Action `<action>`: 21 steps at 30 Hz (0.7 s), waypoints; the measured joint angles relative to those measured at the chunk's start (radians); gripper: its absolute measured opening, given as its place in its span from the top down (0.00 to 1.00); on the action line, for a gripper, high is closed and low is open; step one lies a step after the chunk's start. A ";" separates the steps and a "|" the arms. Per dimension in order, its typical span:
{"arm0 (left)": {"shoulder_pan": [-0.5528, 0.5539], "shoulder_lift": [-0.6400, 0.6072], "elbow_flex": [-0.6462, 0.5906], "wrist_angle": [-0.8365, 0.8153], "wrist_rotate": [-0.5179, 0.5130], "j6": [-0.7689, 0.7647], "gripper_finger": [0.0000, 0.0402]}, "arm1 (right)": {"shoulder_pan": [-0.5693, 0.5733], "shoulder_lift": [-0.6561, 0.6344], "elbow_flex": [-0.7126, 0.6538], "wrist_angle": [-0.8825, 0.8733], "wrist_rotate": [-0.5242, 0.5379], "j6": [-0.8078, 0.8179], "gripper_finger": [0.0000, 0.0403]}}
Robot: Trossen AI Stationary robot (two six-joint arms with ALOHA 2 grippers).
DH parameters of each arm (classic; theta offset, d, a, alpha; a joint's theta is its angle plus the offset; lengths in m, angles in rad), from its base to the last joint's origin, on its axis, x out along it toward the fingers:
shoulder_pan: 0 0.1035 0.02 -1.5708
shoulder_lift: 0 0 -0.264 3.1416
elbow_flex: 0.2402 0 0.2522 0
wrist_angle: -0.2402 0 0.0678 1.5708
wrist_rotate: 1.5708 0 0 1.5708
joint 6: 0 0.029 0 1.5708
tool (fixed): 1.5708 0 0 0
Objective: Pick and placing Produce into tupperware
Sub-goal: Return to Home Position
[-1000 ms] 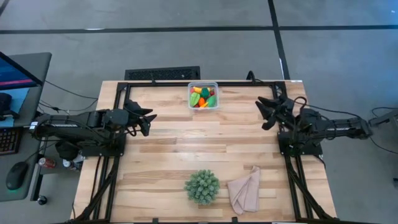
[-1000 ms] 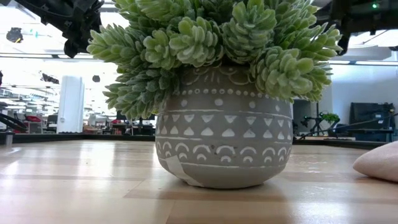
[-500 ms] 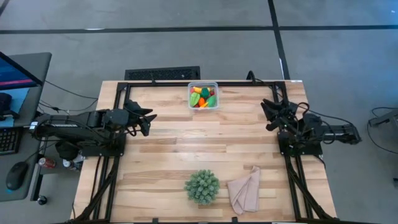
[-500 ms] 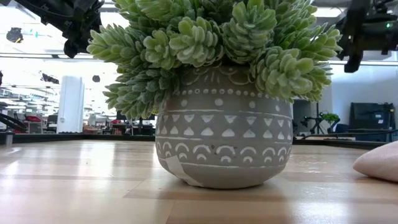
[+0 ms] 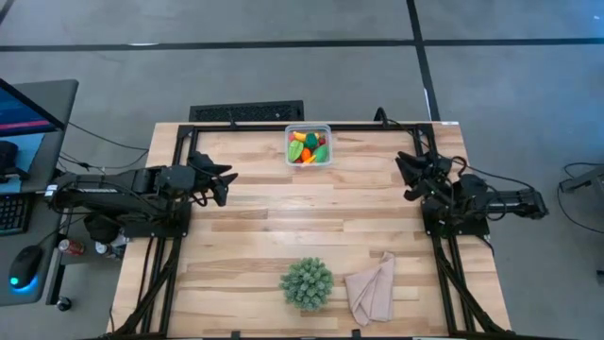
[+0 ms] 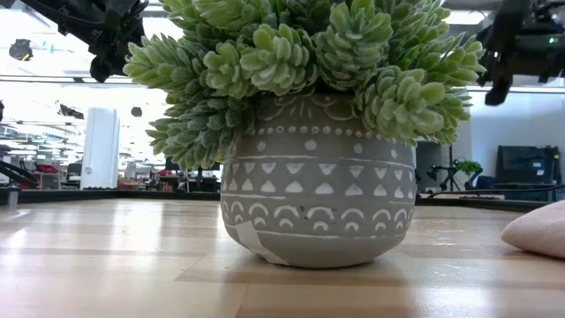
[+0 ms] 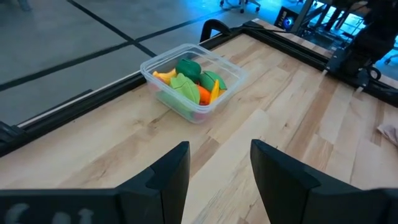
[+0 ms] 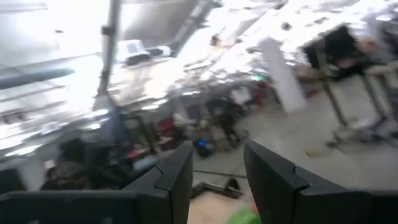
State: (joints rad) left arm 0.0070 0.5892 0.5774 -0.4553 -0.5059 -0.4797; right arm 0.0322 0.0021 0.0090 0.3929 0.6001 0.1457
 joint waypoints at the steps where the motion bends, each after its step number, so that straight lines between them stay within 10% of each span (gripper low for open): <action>1: 0.000 0.000 0.000 0.000 -0.005 0.000 0.60 | 0.000 0.000 0.000 0.017 -0.027 -0.018 0.67; 21: 0.000 0.000 0.000 0.000 0.031 0.063 0.60 | 0.022 0.000 -0.003 -0.250 -0.181 0.001 0.66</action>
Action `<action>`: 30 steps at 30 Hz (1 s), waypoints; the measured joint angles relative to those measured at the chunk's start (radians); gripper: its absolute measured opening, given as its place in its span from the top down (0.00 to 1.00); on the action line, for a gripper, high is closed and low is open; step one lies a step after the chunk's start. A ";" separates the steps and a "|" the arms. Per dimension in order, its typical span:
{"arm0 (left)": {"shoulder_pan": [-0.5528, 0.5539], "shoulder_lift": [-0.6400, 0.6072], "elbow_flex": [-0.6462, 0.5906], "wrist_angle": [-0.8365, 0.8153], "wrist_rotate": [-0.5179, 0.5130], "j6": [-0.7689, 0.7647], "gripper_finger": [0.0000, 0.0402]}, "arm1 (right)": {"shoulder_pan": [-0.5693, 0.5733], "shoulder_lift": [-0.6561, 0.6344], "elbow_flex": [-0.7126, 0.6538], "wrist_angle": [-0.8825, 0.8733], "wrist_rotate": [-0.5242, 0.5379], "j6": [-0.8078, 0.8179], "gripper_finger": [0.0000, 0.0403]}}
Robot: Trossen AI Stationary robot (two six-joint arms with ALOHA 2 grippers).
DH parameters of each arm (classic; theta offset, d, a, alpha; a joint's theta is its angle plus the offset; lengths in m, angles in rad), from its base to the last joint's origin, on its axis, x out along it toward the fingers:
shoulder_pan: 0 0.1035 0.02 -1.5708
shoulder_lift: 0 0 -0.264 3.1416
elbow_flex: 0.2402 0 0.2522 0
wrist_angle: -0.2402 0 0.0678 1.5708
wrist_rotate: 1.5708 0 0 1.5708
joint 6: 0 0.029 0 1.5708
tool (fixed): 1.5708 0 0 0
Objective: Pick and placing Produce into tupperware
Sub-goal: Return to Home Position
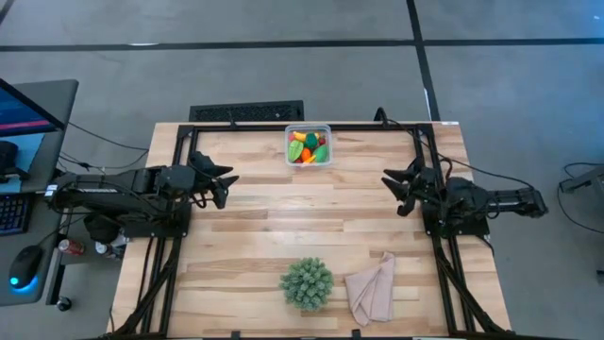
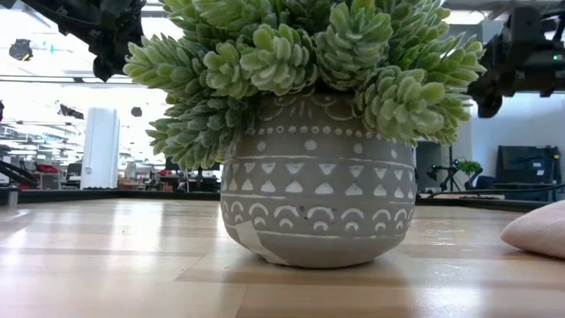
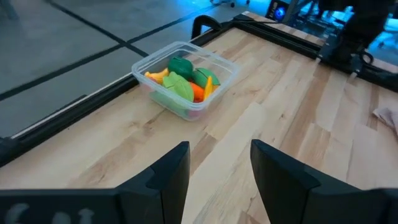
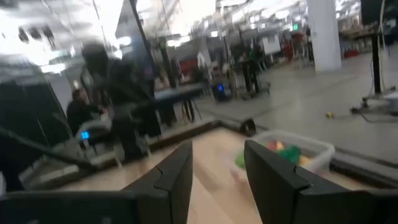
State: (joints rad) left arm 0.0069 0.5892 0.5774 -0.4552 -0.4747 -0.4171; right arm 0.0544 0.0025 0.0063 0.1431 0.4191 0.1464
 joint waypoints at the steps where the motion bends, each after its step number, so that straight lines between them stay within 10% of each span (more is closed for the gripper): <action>1: 0.000 0.000 0.000 0.003 0.011 0.013 0.60 | 0.004 0.000 0.000 -0.025 0.000 0.004 0.66; 19: -0.027 0.000 0.000 0.140 0.097 0.106 0.60 | 0.050 0.090 -0.001 -0.077 -0.047 -0.050 0.67; 30: -0.027 0.000 0.000 0.198 0.124 0.060 0.60 | -0.038 0.065 -0.001 -0.130 -0.418 -0.015 0.67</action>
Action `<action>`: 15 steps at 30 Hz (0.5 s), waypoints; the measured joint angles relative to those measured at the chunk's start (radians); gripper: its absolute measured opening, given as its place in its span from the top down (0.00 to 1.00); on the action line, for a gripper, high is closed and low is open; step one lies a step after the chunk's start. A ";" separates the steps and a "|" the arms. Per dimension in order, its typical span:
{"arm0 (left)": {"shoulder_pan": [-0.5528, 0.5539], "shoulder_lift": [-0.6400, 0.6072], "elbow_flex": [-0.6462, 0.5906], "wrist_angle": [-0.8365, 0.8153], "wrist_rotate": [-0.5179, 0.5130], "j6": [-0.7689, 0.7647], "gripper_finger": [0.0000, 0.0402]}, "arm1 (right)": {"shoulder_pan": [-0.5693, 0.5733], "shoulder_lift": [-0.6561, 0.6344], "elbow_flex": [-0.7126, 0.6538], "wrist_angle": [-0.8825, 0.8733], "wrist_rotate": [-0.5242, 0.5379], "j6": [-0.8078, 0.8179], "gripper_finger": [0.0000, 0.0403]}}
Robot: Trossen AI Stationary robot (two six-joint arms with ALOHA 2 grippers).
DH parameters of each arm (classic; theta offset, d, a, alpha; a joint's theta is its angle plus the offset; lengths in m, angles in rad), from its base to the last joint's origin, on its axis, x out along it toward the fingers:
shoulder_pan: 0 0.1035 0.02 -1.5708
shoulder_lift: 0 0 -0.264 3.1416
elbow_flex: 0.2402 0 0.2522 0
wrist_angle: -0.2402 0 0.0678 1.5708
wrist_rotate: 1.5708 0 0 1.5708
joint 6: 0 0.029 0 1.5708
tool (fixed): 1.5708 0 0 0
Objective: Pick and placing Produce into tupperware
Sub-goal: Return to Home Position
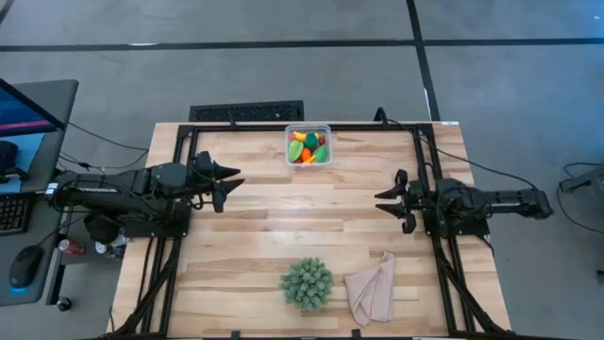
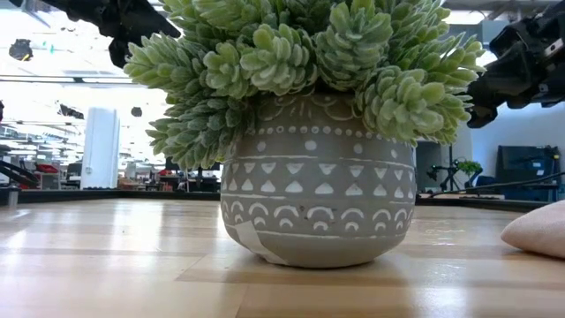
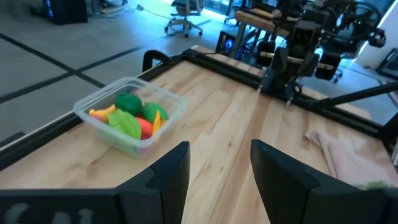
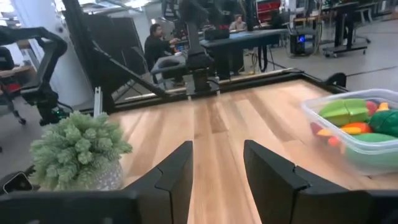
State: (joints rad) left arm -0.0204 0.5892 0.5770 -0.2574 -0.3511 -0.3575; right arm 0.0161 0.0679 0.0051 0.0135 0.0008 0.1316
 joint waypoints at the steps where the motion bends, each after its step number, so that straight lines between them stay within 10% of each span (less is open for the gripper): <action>1: 0.000 0.000 0.000 0.005 0.000 0.001 0.60 | -0.011 0.000 0.001 -0.001 -0.017 0.000 0.67; 15: -0.025 0.000 0.000 0.108 0.033 0.033 0.60 | -0.063 0.000 0.002 -0.005 -0.049 -0.137 0.67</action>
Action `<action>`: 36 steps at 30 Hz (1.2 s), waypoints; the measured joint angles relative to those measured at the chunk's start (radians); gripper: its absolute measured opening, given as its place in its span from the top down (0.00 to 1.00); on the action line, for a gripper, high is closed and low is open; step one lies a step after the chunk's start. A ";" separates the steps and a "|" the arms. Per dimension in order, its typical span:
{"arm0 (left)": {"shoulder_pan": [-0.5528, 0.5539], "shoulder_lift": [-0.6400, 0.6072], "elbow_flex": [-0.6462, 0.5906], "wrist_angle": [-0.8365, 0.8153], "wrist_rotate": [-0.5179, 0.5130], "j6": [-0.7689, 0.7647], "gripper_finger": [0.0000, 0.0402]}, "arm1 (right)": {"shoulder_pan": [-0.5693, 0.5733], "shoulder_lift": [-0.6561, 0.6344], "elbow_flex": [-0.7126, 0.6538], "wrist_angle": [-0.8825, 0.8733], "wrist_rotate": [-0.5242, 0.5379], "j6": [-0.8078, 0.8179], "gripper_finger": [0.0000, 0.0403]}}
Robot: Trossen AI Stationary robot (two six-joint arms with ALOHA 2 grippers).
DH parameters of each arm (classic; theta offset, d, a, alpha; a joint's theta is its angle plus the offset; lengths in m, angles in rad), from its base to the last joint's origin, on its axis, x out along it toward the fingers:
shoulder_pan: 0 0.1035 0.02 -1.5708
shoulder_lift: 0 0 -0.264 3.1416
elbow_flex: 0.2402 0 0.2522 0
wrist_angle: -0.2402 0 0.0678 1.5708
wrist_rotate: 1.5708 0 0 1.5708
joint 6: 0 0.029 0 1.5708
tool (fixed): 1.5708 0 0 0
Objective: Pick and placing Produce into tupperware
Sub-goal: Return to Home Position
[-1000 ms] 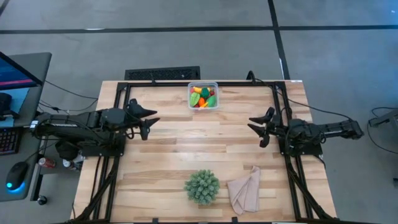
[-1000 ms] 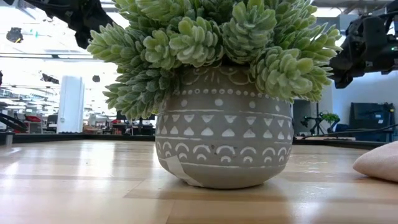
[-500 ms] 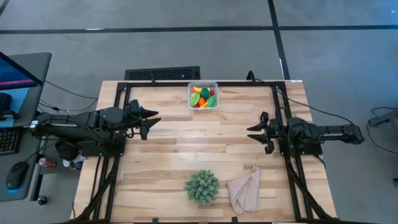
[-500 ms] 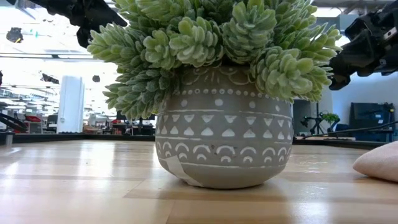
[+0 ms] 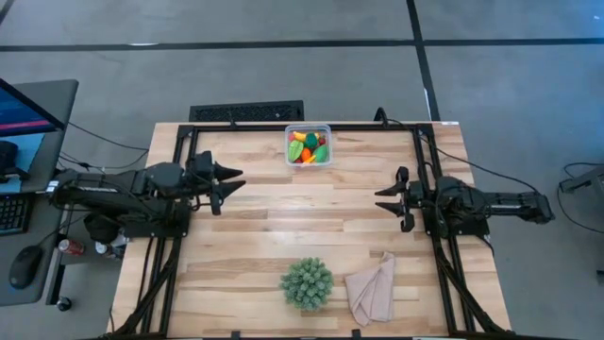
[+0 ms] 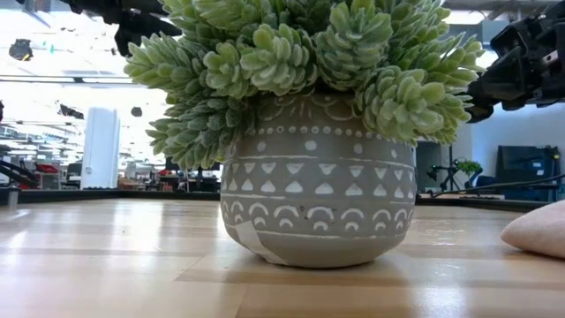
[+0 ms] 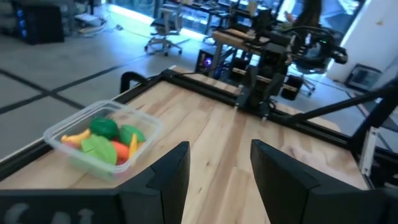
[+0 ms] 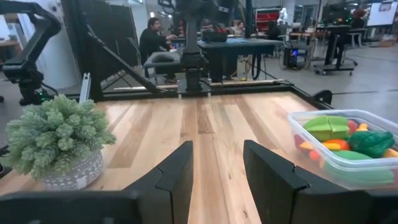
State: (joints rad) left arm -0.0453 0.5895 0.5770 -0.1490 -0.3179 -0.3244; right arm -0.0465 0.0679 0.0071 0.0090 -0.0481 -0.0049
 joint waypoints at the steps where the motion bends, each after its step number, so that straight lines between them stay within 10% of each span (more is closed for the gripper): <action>1: -0.007 0.000 0.000 0.005 0.000 0.011 0.60 | 0.000 0.000 0.000 0.000 -0.001 -0.004 0.67; 23: -0.112 -0.191 -0.009 0.042 -0.018 0.416 0.60 | 0.000 0.000 0.001 -0.001 0.000 0.136 0.66; 36: -0.101 -0.535 -0.290 0.307 0.204 0.497 0.60 | 0.000 0.000 0.001 -0.001 0.000 0.137 0.67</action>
State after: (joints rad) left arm -0.1467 0.0540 0.2871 0.1578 -0.1137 0.1730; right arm -0.0463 0.0681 0.0082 0.0078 -0.0483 0.1318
